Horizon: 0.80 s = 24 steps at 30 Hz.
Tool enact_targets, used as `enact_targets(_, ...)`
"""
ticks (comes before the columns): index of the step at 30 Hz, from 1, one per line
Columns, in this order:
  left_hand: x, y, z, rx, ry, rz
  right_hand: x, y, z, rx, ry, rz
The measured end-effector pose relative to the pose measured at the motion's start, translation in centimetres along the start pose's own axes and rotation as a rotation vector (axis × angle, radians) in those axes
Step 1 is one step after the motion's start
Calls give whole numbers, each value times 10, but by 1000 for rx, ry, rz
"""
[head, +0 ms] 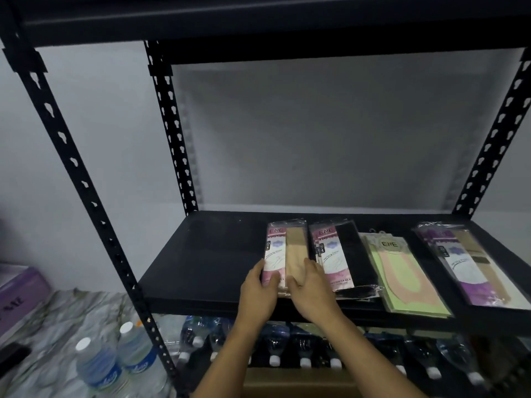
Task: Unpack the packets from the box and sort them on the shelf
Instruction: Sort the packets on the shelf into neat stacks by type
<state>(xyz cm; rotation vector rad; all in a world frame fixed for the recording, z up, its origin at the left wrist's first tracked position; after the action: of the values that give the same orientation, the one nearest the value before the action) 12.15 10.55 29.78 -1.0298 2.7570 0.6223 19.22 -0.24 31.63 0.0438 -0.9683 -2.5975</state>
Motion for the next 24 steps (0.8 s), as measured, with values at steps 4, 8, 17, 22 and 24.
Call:
enact_targets(4, 1, -2, 0, 27, 3, -19, 2, -8, -2, 6, -11, -16)
enact_targets(8, 1, -4, 0, 23, -19, 16, 4, -13, -7, -51, -15, -45)
enact_targets(17, -11, -7, 6, 104, 48, 54, -3, -8, -11, -166, -114, -55)
enact_targets(22, -9, -8, 1, 82, 12, 62, -2, -7, -13, -180, -134, -19)
enact_targets(24, -9, -8, 3, 81, 14, 49, -2, -9, -14, -182, -114, -19)
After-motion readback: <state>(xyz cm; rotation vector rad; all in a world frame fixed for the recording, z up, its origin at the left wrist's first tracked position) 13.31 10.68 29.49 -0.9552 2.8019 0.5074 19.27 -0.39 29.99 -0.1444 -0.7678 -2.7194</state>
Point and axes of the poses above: each hand's wrist, its own x-axis away from the middle knuckle, its own y-axis out of the back of the hand, z = x × y, the point moved 4 cm from there along -x, towards the middle knuckle, and after that the axes turned 15 degrees about -y, right-handed, at the moved point
